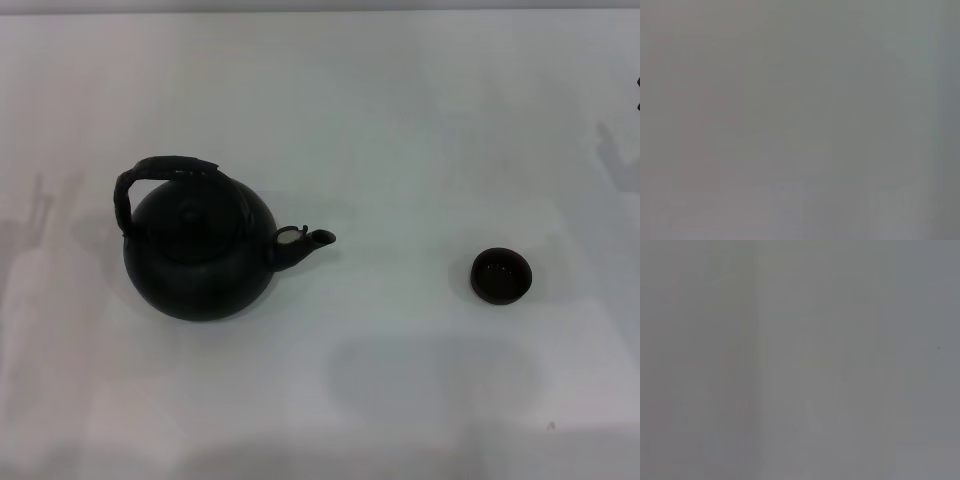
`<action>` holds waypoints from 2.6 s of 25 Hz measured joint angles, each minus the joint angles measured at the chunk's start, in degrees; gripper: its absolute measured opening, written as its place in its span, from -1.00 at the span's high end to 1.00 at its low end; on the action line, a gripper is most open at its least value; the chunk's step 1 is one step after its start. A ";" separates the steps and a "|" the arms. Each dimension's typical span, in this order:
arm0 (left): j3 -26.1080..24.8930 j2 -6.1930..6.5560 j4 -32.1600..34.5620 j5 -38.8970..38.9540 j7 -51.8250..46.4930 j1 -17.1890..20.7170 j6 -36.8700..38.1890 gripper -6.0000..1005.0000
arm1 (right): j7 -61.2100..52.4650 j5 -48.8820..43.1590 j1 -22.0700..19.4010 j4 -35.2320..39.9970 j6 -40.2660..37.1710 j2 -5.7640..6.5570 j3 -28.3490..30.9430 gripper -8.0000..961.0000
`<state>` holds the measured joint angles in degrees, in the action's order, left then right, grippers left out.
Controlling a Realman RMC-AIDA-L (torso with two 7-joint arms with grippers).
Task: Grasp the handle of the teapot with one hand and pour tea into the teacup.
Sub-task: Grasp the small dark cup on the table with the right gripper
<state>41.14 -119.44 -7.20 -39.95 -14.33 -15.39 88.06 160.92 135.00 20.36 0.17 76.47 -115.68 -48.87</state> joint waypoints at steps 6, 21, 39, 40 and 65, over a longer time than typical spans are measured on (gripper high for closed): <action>-0.01 0.00 0.00 0.20 0.03 0.96 -0.05 -0.44 | -0.05 -0.05 0.00 0.04 0.52 0.03 -0.05 -0.34; 0.08 0.07 0.03 0.01 0.85 2.70 -0.18 -0.45 | -12.92 -11.86 -7.12 11.34 4.25 1.52 -1.67 -0.34; 0.08 0.20 0.48 -0.10 0.76 2.32 -0.14 -0.44 | -42.40 -43.47 -8.11 40.56 6.18 2.78 -1.75 -0.35; 0.08 0.22 0.55 -0.14 0.74 2.28 -0.09 -0.44 | -44.50 -46.27 -7.92 42.83 6.58 2.61 -1.76 -0.35; 0.16 0.35 2.37 -0.13 0.55 1.85 -0.08 -0.45 | -56.96 -67.13 -2.45 48.76 13.12 1.25 -4.46 -0.83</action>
<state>41.30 -119.09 -4.83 -40.08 -13.78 -13.53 87.97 103.97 67.87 17.91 48.94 89.59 -114.43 -53.33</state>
